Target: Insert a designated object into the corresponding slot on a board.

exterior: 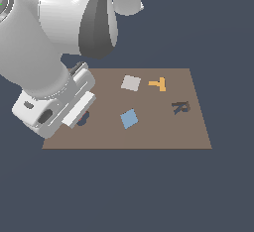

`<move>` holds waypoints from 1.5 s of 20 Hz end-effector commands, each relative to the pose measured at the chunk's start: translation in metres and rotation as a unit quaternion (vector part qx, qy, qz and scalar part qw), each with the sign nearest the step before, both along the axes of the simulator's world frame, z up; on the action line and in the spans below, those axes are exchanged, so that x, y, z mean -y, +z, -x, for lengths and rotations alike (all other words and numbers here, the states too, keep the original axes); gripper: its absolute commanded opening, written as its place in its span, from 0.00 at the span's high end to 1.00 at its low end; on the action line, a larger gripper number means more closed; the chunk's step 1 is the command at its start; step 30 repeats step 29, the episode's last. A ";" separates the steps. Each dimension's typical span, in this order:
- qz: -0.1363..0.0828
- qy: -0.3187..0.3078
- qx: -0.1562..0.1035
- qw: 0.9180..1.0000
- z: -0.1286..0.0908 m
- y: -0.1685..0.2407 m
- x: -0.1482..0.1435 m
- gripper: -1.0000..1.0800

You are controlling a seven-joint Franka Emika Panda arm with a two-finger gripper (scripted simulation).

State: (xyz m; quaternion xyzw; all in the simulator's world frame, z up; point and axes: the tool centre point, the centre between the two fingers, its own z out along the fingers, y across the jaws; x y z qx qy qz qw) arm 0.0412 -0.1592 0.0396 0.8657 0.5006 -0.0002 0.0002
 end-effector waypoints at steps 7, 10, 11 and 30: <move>0.000 0.061 0.000 0.998 -0.010 0.001 -0.007 1.00; 0.000 0.068 0.000 0.998 -0.011 0.001 -0.008 1.00; 0.000 0.068 0.000 0.998 -0.011 0.001 -0.009 1.00; 0.000 0.068 0.000 0.998 -0.011 -0.009 -0.009 0.04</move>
